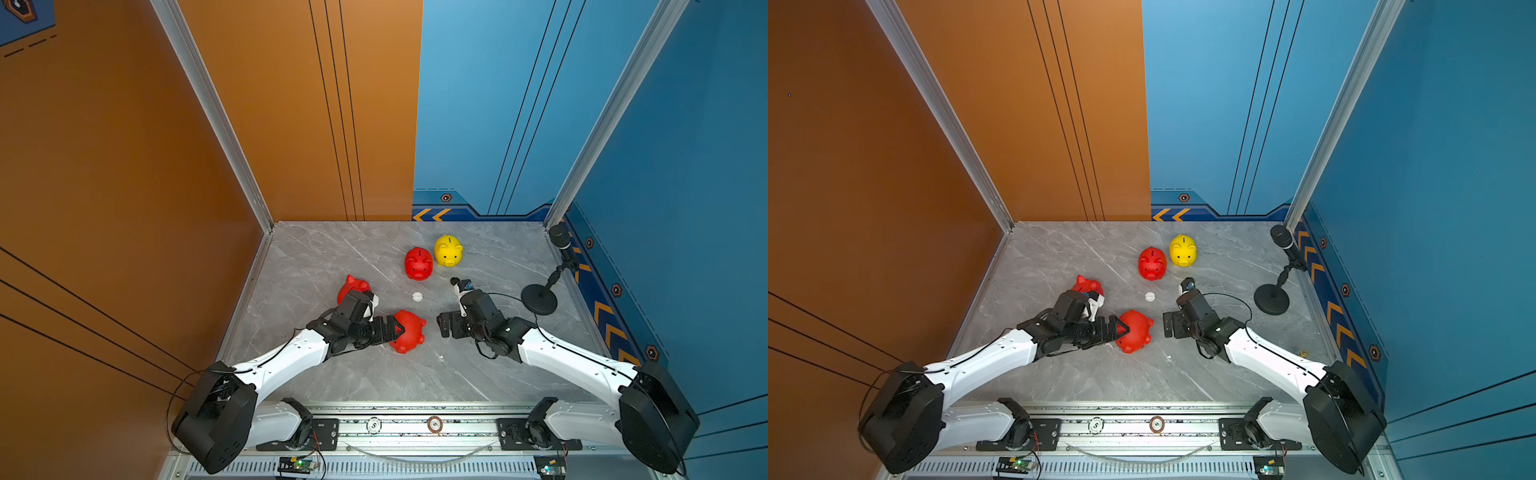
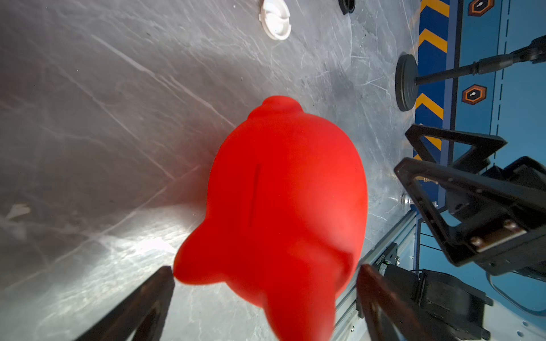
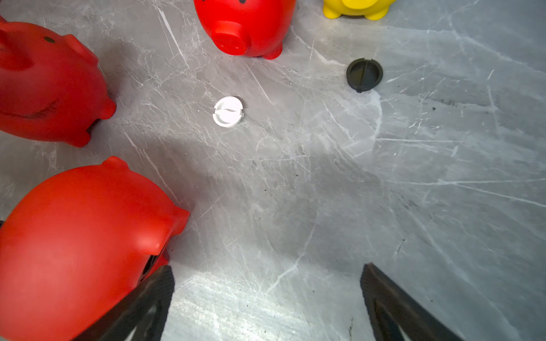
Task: Open piggy banks
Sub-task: Adjust the piggy bank at the center of the board.
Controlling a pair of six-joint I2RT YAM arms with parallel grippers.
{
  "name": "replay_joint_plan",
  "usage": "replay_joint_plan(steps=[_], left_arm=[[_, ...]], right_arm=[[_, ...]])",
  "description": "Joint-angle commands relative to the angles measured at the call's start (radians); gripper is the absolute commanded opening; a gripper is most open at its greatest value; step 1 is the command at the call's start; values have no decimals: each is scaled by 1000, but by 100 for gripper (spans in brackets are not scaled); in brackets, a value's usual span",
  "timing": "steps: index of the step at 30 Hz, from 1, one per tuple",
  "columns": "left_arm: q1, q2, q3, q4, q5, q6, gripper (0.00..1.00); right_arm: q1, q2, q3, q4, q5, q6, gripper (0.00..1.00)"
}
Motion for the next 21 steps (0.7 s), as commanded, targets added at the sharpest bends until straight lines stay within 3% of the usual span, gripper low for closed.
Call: replay_joint_plan(steps=[1, 11, 17, 21], left_arm=[[9, -8, 9, -22, 32, 48, 98], [19, 30, 19, 23, 16, 100, 98], [16, -16, -13, 75, -108, 143, 98], [30, -37, -24, 113, -121, 169, 98]], right_arm=[[10, 29, -17, -2, -10, 15, 100], [102, 163, -3, 96, 13, 77, 100], [115, 238, 37, 127, 20, 80, 100], [116, 277, 65, 147, 18, 79, 100]])
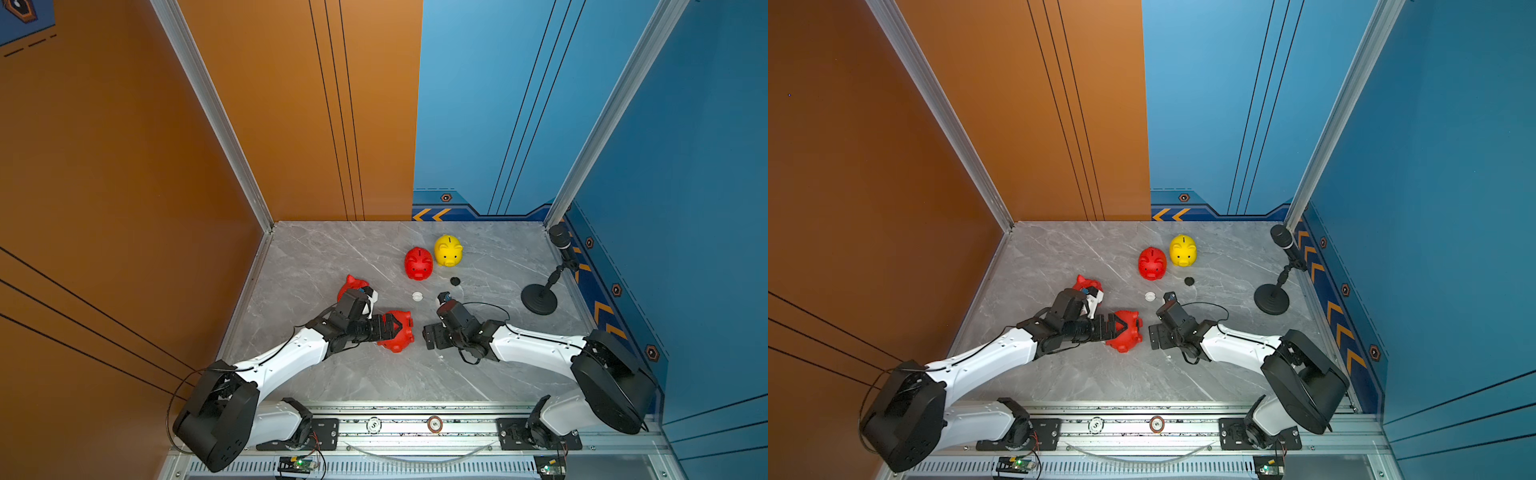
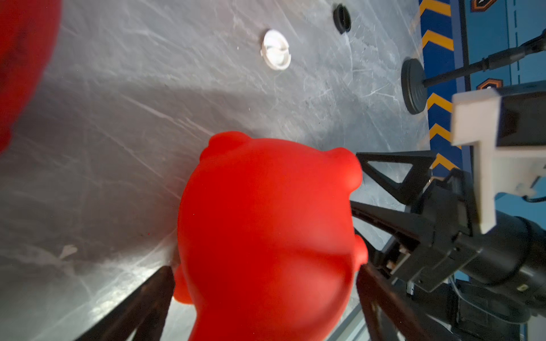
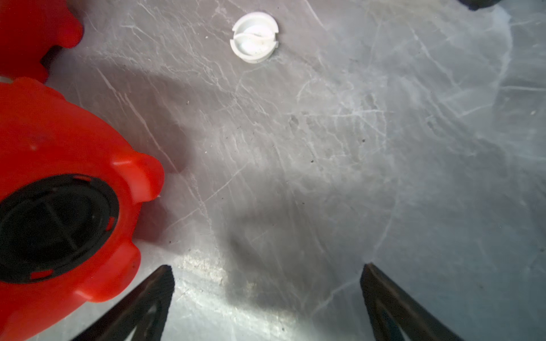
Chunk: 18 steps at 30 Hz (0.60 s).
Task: Open piggy banks
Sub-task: Adjust the piggy bank at the center of the board.
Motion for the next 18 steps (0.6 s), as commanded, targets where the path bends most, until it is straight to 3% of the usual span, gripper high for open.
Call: replay_joint_plan(steps=[1, 8, 18], left_arm=[[14, -27, -17, 66, -41, 46, 97], [4, 26, -9, 122, -77, 19, 98], [-86, 114, -19, 191, -158, -6, 98]], right_arm=[[4, 29, 43, 41, 14, 15, 100], [33, 68, 69, 71, 12, 23, 100], [91, 67, 38, 103, 13, 59, 100]])
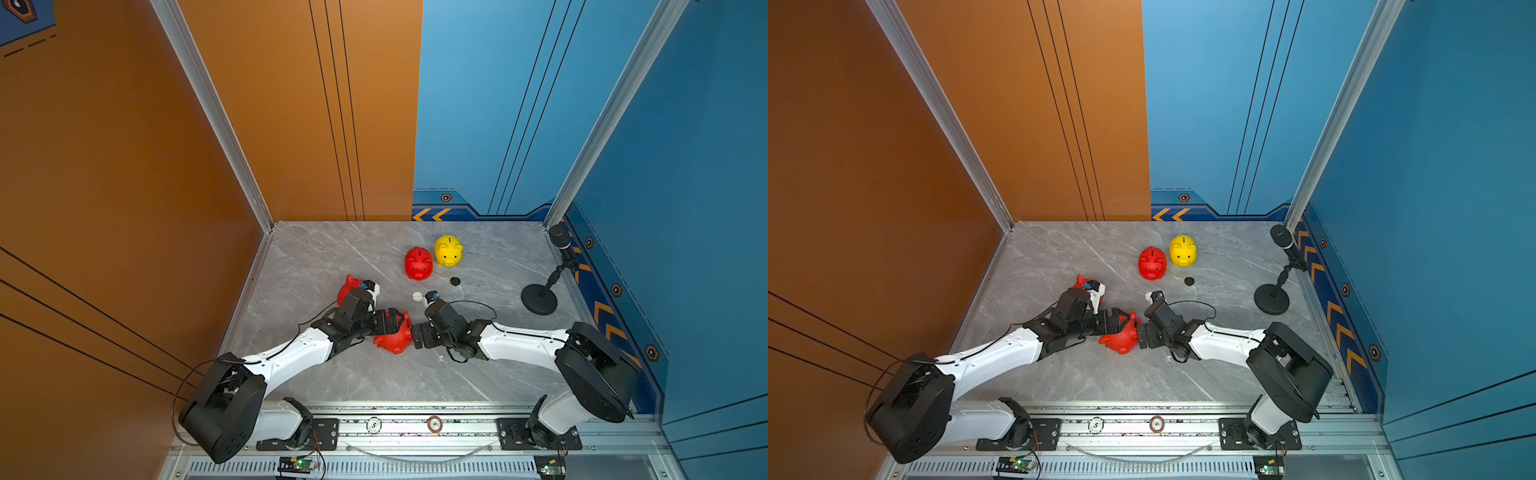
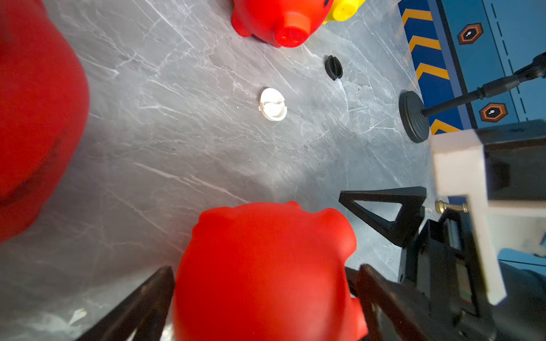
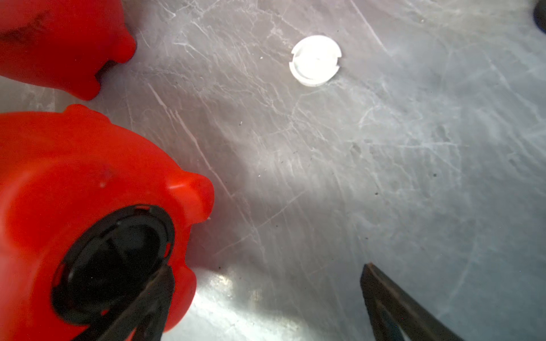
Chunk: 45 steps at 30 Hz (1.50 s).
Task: Open piggy banks
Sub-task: Adjust the piggy bank at the center of the board, then open the lid on the piggy bank.
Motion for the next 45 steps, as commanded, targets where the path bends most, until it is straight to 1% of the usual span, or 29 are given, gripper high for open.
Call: replay_joint_plan(steps=[1, 6, 11, 15, 18, 21, 25, 27, 28, 31, 34, 38, 41, 45], left_arm=[[-27, 39, -14, 39, -32, -6, 98], [-44, 93, -14, 45, -28, 17, 98], [-41, 95, -32, 48, -38, 14, 98], [-33, 91, -66, 72, -47, 12, 98], [-22, 86, -125, 143, -36, 7, 98], [-9, 83, -172, 222, -7, 10, 98], [-1, 87, -179, 228, 27, 54, 98], [10, 94, -185, 256, 89, 74, 98], [15, 102, -188, 266, 124, 85, 98], [25, 119, -180, 263, 163, 108, 99], [33, 142, -171, 257, 223, 127, 99], [37, 166, -165, 262, 267, 139, 99], [42, 176, -164, 261, 290, 141, 100], [57, 181, -169, 262, 306, 139, 100]], right_arm=[[24, 4, -16, 44, 3, 36, 100], [35, -2, -48, 84, 5, 49, 100], [9, -46, -67, 69, 5, 42, 100], [-30, -103, -99, 56, -27, 39, 100], [-61, -147, -129, 57, -94, 16, 97], [-88, -186, -174, 93, -184, -17, 87], [-142, -225, -263, 265, -379, -9, 69], [-152, -240, -302, 358, -459, -8, 63], [-152, -244, -316, 391, -478, -14, 59], [-151, -247, -338, 438, -493, -25, 49], [-152, -235, -362, 519, -508, 3, 43], [-141, -198, -391, 655, -518, 49, 40], [-133, -164, -390, 678, -502, 50, 37], [-129, -131, -394, 739, -522, 66, 34]])
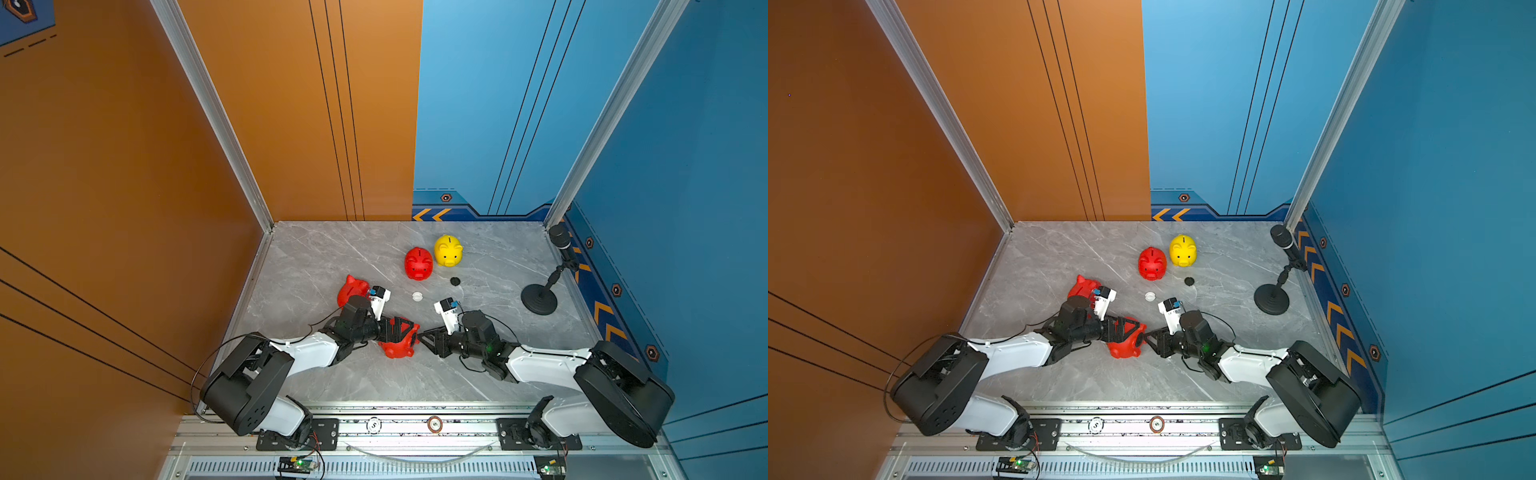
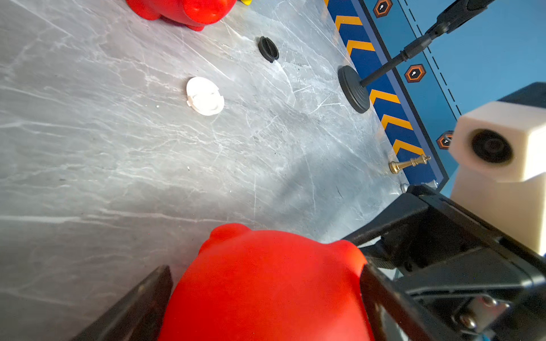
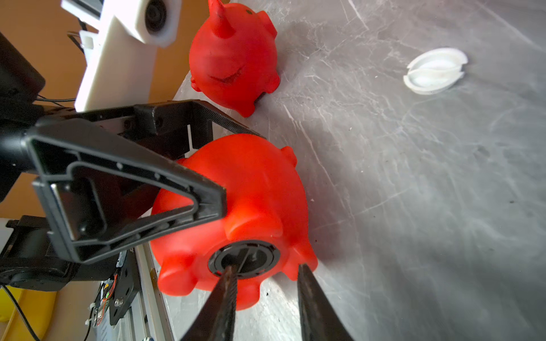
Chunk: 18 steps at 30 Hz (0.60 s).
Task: Open piggy banks
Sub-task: Open the lid on the piggy bank.
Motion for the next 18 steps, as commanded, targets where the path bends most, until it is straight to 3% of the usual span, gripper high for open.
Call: replay_joint_plan(steps=[1, 18], left_arm=[[12, 44, -36, -143, 31, 25, 100], [30, 55, -60, -83, 34, -17, 100]], right_arm=[[8, 21, -12, 88, -23, 25, 33], [74, 116, -17, 187, 101, 105, 26]])
